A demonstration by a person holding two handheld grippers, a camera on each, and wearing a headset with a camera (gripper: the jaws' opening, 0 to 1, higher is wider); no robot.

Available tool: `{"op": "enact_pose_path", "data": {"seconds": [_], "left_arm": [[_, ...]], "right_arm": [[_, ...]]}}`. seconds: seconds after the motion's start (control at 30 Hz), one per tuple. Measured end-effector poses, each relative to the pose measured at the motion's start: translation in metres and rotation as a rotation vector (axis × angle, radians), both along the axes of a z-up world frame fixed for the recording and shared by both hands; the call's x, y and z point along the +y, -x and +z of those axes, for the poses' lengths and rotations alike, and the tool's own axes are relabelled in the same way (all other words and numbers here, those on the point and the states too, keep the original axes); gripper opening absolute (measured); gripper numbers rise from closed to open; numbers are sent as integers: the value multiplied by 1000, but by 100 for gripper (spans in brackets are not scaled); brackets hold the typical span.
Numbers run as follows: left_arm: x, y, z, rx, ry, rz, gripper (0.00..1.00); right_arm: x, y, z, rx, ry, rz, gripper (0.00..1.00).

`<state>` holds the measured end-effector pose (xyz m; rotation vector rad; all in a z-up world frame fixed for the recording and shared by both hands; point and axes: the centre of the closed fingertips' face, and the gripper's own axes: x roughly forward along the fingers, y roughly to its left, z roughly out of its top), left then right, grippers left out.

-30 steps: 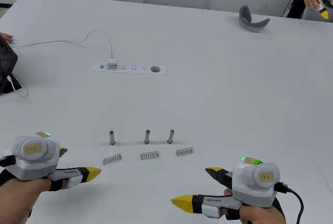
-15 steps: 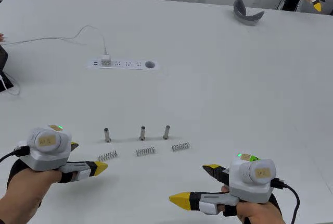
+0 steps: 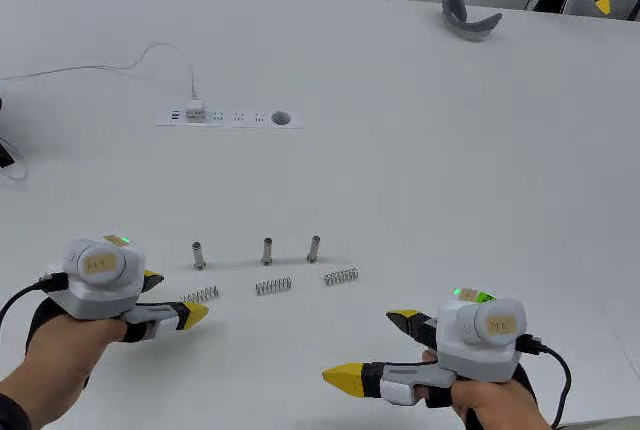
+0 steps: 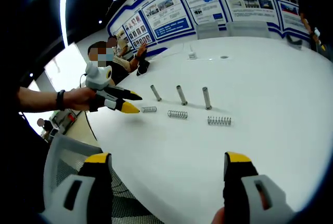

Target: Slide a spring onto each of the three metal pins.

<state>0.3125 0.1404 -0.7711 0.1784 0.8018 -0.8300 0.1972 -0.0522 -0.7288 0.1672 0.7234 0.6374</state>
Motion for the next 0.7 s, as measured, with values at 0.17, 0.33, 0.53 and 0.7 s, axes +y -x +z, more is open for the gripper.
{"op": "enact_pose_path", "data": {"seconds": [0.17, 0.33, 0.53, 0.7], "left_arm": [[-3, -1, -2, -1, 6, -7, 48], [-5, -2, -4, -6, -2, -22, 43], [-10, -6, -9, -11, -1, -36, 36], [-15, -3, -16, -12, -22, -64, 30]], "right_arm": [[0, 0, 0, 2, 2, 3, 90], [0, -1, 1, 1, 2, 2, 90], [0, -1, 1, 2, 3, 4, 90], [-2, 0, 0, 5, 7, 5, 90]]}}
